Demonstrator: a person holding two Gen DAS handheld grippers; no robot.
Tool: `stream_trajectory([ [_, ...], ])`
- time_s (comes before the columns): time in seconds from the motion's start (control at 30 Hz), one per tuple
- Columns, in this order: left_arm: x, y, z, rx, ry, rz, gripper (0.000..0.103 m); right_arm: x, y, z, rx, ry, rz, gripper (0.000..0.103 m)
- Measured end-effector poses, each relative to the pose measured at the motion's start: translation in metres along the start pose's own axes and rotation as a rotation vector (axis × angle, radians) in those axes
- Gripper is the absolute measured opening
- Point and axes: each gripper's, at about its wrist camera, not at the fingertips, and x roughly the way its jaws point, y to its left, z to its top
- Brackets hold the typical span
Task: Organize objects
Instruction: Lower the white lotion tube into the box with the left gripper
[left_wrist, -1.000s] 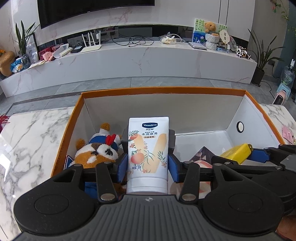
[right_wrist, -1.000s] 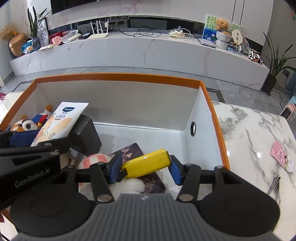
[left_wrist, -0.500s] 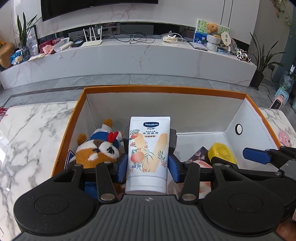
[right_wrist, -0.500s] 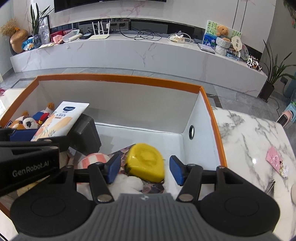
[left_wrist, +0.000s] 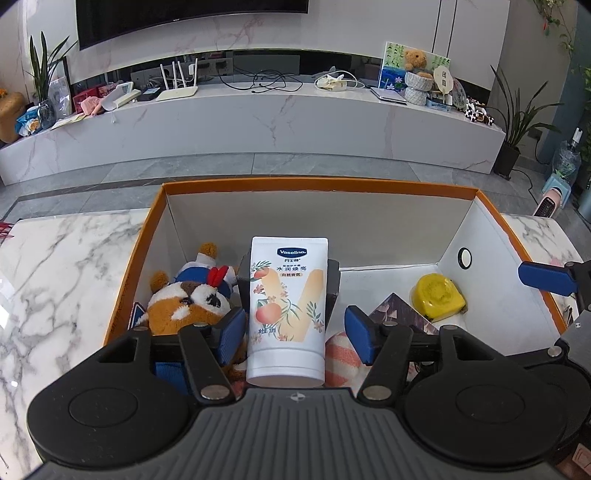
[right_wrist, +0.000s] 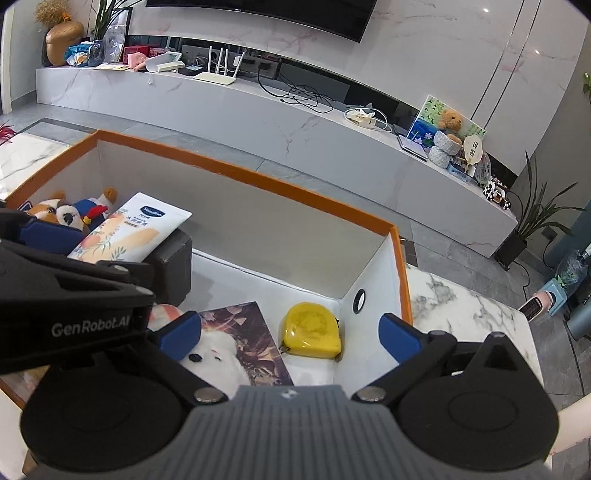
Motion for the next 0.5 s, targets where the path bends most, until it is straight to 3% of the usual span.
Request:
stream_trajectory([
  [0.5,-0.0042,-0.0018,-0.0007,0.011,-0.010,0.008,0.070,-0.0054,0.0043,-0.0022,0.002,-0.006,-0.001,0.102],
])
